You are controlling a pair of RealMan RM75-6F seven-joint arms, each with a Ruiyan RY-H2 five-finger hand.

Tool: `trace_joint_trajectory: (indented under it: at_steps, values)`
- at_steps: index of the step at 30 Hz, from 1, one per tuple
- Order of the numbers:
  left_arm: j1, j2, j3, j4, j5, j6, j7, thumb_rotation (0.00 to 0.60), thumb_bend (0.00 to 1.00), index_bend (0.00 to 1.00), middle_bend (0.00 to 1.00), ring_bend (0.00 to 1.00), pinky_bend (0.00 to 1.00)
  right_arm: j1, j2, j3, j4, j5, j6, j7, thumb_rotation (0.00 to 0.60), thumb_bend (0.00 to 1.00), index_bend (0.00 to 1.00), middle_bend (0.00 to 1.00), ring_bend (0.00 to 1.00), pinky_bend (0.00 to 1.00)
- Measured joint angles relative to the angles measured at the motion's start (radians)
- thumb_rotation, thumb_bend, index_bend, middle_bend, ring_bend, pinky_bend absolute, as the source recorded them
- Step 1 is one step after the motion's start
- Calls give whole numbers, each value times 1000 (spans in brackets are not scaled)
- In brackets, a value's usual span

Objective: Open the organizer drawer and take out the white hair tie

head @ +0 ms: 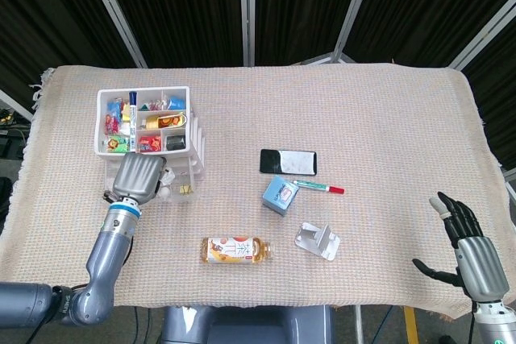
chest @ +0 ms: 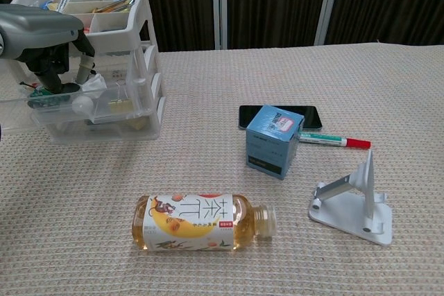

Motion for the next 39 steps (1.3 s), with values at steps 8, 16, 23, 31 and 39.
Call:
trace_joint_trajectory:
  at_steps: [8,16,23,31,39]
  values:
    - [-9,-4,3,0,-16,6,6,600,670,606,1000,1000,908,-1,0,-1,0,-2,3,1,600,7,0,0,0,0]
    - [-5,13,4,-15,-6,3,-13,600,699,612,1000,1000,908,-1,-1,-2,0,-4,3,-3,600,7,0,0,0,0]
    - [2,27,9,-39,27,7,-29,600,698,613,1000,1000,908,0,-2,-1,1,-1,0,-4,600,7,0,0,0,0]
    - [24,75,21,-128,101,41,-49,600,698,614,1000,1000,908,-2,1,1,0,0,5,0,600,8,0,0,0,0]
    - [68,168,35,-246,198,67,-104,600,699,616,1000,1000,908,-2,3,0,-1,-2,5,-2,600,7,0,0,0,0]
